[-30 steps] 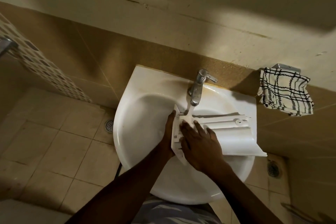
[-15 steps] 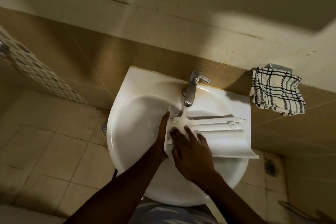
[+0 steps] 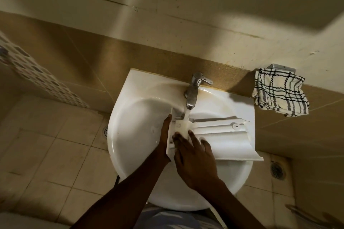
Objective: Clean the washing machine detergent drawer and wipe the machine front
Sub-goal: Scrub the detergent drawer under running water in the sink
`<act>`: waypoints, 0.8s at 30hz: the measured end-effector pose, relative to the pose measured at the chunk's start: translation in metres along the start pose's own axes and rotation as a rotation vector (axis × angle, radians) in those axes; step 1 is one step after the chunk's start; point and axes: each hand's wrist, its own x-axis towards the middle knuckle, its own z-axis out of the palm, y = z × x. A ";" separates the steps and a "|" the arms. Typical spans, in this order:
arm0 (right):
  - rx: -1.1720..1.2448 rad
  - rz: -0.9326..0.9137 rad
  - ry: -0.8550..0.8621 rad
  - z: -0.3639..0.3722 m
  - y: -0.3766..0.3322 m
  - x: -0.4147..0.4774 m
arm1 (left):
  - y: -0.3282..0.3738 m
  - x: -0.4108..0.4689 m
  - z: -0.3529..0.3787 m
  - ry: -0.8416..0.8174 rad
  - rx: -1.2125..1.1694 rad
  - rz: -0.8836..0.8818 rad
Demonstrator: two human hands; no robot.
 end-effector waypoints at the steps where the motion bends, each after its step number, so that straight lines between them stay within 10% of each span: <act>1: -0.017 -0.003 0.004 -0.002 0.005 0.011 | -0.002 -0.001 0.000 0.011 -0.023 0.008; 24: 0.000 0.031 -0.002 0.008 0.006 0.050 | 0.007 -0.014 0.007 0.146 0.025 0.113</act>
